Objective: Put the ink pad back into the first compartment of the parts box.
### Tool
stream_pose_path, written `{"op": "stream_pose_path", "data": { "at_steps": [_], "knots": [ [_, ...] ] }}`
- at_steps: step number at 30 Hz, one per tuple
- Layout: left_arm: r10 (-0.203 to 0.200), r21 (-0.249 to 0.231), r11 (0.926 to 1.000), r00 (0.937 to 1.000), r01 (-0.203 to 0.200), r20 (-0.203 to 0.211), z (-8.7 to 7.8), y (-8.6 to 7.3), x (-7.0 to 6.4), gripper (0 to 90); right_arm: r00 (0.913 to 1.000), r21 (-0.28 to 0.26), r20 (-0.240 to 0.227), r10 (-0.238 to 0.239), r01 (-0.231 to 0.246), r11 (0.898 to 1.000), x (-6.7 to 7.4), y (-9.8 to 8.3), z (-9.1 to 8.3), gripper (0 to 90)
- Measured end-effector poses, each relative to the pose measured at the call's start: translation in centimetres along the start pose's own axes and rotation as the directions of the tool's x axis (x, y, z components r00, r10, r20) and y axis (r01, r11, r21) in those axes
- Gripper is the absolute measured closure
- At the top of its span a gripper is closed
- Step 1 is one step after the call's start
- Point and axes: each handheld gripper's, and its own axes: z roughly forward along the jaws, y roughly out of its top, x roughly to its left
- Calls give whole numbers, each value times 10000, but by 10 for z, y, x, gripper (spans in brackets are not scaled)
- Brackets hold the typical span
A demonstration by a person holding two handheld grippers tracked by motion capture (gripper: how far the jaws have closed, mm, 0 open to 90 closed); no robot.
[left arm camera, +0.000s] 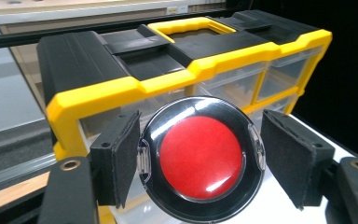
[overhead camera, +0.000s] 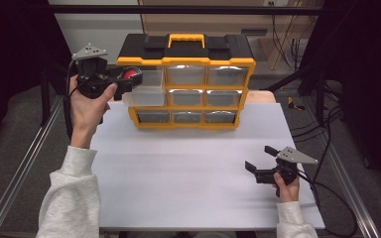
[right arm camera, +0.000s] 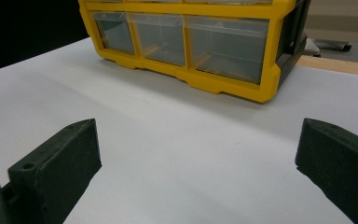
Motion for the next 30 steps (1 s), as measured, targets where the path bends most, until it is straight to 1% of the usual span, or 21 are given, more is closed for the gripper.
{"op": "stream_pose_path", "data": {
  "at_steps": [6,12,14,17,22,30],
  "knots": [
    [-52,62,10000,9999,53,-164,7,6,5,299,10000,-11,7,23,-23,10000,0,0,0,4],
    [-78,65,9999,9997,80,-252,15,10,8,299,10000,-10,9,-1,1,10000,0,0,0,4],
    [-172,34,9998,9996,172,-206,18,11,10,299,10000,-4,-2,27,-27,10000,0,0,0,4],
    [-191,66,9998,9994,193,-292,21,12,12,299,10000,-8,2,-10,10,10000,0,0,0,4],
    [-154,193,9997,9990,163,-415,28,12,15,299,10000,11,7,-21,21,10000,0,0,0,4],
    [-166,391,9991,9986,186,-501,38,8,19,299,10000,23,15,-44,44,10000,0,0,0,4]
  ]
}}
